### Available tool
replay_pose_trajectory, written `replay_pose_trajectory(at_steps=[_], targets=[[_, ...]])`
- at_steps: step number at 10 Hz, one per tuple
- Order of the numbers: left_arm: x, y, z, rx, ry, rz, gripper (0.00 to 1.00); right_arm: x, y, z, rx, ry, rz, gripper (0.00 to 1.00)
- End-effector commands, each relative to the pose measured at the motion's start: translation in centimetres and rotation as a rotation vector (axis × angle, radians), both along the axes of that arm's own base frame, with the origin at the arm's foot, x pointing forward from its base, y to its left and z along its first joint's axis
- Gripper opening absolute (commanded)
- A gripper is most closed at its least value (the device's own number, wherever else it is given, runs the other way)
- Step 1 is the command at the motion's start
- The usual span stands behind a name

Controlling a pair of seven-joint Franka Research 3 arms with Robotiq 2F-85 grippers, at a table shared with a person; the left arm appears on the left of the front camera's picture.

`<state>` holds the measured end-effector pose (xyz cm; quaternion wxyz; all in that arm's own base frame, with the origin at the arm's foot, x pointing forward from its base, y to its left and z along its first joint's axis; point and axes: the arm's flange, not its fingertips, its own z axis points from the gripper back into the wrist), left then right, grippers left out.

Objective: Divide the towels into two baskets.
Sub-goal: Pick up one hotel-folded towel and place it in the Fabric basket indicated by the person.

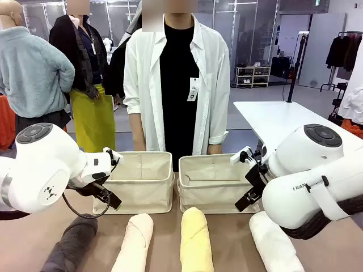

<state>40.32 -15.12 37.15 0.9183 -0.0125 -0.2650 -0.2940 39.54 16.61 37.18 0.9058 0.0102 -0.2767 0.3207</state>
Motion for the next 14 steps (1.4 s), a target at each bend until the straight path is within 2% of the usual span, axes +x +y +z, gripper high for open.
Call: replay_pose_trajectory(at_steps=[1,11,12,14], targets=[[0.0,0.0,0.0,0.0,0.0,0.0,1.0,0.0,0.0,0.0,0.0,0.0,0.0,1.0],[0.0,0.0,0.0,0.0,0.0,0.0,1.0,0.0,0.0,0.0,-0.001,0.0,0.0,1.0],[0.0,0.0,0.0,0.0,0.0,-0.001,1.0,0.3,-0.2,0.8,0.031,0.009,0.011,1.0],[0.4,0.7,1.6,-0.059,0.062,-0.02,1.0,0.8,-0.7,2.6,0.082,0.05,0.023,1.0]])
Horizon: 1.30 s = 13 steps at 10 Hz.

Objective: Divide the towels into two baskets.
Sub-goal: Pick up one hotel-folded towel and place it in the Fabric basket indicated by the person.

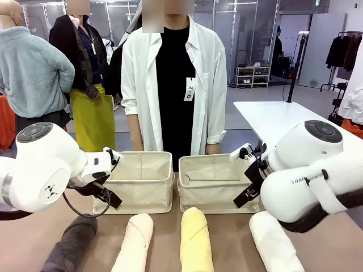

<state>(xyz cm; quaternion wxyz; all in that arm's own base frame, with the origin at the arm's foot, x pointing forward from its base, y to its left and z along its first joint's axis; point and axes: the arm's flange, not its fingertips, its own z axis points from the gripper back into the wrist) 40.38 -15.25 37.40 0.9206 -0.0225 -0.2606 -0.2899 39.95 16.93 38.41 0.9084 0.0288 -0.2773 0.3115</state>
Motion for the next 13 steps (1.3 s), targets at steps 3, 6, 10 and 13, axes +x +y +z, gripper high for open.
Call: replay_pose_trajectory(at_steps=[3,6,10,13], targets=[[1.4,4.8,3.6,-0.273,0.275,-0.103,1.0,1.2,-3.3,3.4,0.16,0.183,0.065,1.0],[2.0,8.9,3.9,-0.521,0.442,-0.299,1.0,2.0,-6.7,3.7,0.431,0.345,0.164,1.0],[2.2,17.8,1.9,-1.041,0.525,-0.395,1.0,1.8,-15.0,1.6,0.977,0.484,0.233,1.0],[-0.8,27.2,0.8,-1.223,0.384,-0.272,1.0,-0.9,-23.3,-0.3,1.17,0.445,0.079,1.0]])
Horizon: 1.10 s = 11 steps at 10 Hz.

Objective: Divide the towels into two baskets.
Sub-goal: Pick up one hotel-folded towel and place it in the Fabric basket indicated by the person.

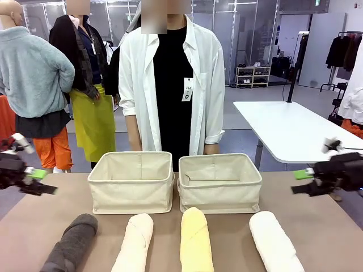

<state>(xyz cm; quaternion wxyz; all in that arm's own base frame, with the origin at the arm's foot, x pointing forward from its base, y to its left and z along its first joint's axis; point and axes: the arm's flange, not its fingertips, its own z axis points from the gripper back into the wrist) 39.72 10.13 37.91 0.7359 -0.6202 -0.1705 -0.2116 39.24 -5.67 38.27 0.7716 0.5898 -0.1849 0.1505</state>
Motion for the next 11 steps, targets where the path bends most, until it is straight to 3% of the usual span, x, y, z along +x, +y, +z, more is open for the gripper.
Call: replay_pose_trajectory(at_steps=[1,4,7,11], targets=[[-1.6,4.8,-0.5,-0.071,-0.027,0.135,1.0,-1.8,-3.2,-0.9,0.072,0.007,-0.122,1.0],[-5.6,11.3,-3.2,-0.109,-0.016,0.285,1.0,-6.9,-9.7,-3.3,0.17,0.017,-0.328,1.0],[-7.7,16.0,-4.1,-0.146,-0.004,0.431,1.0,-9.9,-13.5,-4.6,0.212,0.016,-0.459,1.0],[-8.2,15.9,-4.5,-0.109,0.025,0.427,1.0,-9.7,-15.1,-4.5,0.192,0.06,-0.464,1.0]])
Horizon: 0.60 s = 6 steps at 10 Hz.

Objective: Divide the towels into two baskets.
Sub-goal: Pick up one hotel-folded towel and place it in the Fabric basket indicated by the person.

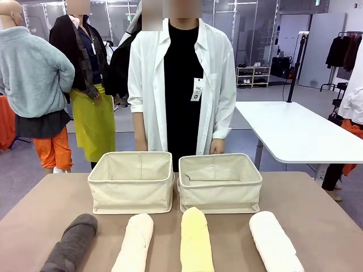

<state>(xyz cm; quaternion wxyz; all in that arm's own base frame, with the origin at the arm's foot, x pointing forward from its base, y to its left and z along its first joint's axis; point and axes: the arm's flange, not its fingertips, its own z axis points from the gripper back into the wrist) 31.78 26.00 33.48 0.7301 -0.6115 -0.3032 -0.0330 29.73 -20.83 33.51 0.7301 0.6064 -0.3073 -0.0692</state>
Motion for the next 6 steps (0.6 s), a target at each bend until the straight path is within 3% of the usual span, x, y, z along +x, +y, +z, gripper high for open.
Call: replay_pose_trajectory(at_steps=[1,6], targets=[[-0.23,0.0,-0.07,0.002,0.005,-0.005,1.0,-0.14,0.06,0.27,-0.003,-0.001,0.006,1.0],[-0.23,0.0,-0.07,0.002,0.005,-0.005,1.0,-0.14,0.06,0.27,-0.003,-0.001,0.006,1.0]])
